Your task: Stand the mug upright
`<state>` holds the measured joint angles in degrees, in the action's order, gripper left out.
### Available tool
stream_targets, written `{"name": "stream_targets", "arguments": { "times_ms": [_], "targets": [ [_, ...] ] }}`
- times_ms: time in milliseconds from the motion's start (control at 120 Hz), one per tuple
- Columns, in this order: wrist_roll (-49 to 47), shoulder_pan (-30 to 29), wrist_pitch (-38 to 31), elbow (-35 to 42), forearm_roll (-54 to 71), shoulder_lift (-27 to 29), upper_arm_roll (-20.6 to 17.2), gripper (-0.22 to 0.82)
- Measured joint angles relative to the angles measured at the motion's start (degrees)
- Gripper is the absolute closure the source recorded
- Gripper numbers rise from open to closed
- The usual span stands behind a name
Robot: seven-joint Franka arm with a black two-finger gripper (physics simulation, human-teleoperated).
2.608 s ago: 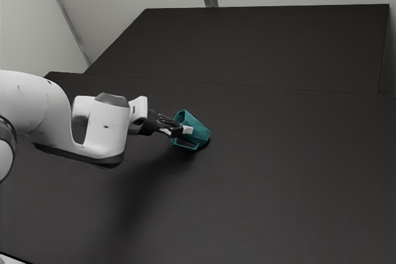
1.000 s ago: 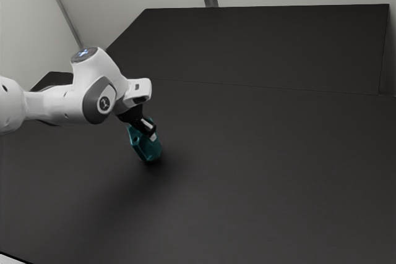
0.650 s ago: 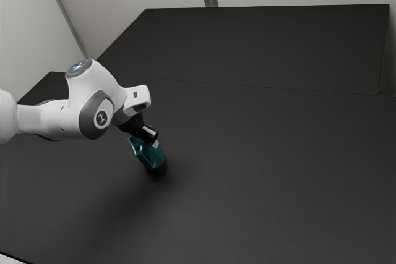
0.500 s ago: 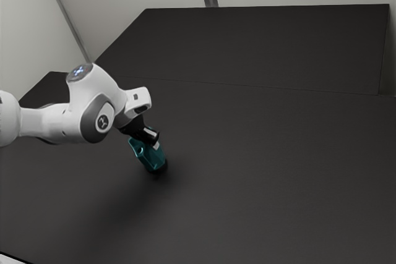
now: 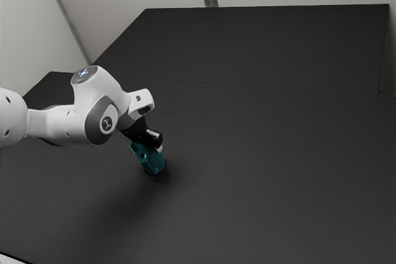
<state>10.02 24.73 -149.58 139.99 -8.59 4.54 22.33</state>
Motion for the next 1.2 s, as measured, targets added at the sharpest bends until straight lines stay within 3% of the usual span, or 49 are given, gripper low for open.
{"name": "stream_targets", "arguments": {
  "times_ms": [217, 567, 733, 842, 900, 1067, 1200],
  "targets": [
    [-0.6, -0.1, 2.3, -2.1, -0.2, 0.3, -1.1, 0.31],
    [-1.1, 0.0, 5.5, -5.0, -0.1, 1.5, -2.4, 0.11],
    [-1.1, -1.5, 16.0, -15.9, 1.8, 0.2, -3.7, 0.05],
    [-0.6, -12.0, 23.8, -23.3, 3.4, -1.4, -14.1, 0.03],
    [-0.3, -14.7, 27.9, -27.5, 3.8, -2.2, -16.7, 0.02],
    [2.1, -16.4, 38.4, -41.4, 4.9, -6.6, -17.7, 0.01],
    [4.3, -18.3, 43.0, -46.2, 6.3, -8.0, -18.5, 0.01]
  ]
}}
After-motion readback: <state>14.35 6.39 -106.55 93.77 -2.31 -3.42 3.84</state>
